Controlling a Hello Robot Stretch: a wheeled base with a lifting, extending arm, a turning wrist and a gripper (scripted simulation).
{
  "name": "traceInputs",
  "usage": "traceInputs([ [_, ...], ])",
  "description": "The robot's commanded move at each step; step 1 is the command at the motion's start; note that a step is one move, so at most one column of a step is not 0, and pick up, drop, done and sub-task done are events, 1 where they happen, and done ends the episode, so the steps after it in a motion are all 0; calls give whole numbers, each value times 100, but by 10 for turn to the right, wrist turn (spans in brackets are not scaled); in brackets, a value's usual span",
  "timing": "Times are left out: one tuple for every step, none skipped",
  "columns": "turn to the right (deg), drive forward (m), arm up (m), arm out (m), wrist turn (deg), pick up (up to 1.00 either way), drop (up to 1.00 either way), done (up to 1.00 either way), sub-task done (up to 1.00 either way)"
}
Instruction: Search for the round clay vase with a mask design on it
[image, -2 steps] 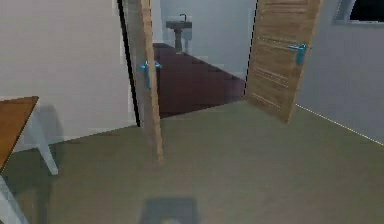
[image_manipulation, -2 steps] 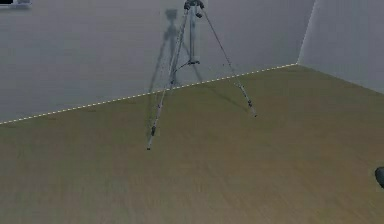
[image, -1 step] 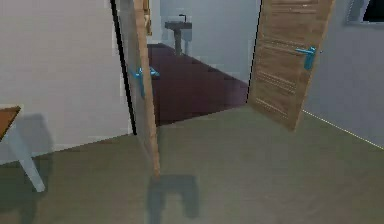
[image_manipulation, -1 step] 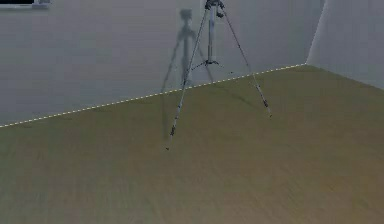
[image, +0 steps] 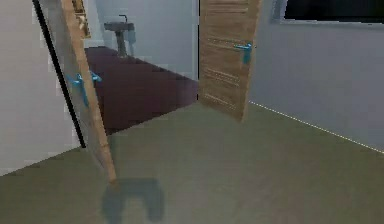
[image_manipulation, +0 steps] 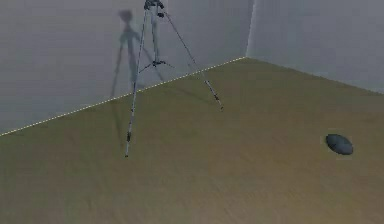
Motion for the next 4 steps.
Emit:
traceInputs([
  [0,100,0,0,0,0,0,0,0],
  [30,0,0,0,0,0,0,0,0],
  [0,40,0,0,0,0,0,0,0],
  [-420,0,0,0,0,0,0,0,0],
])
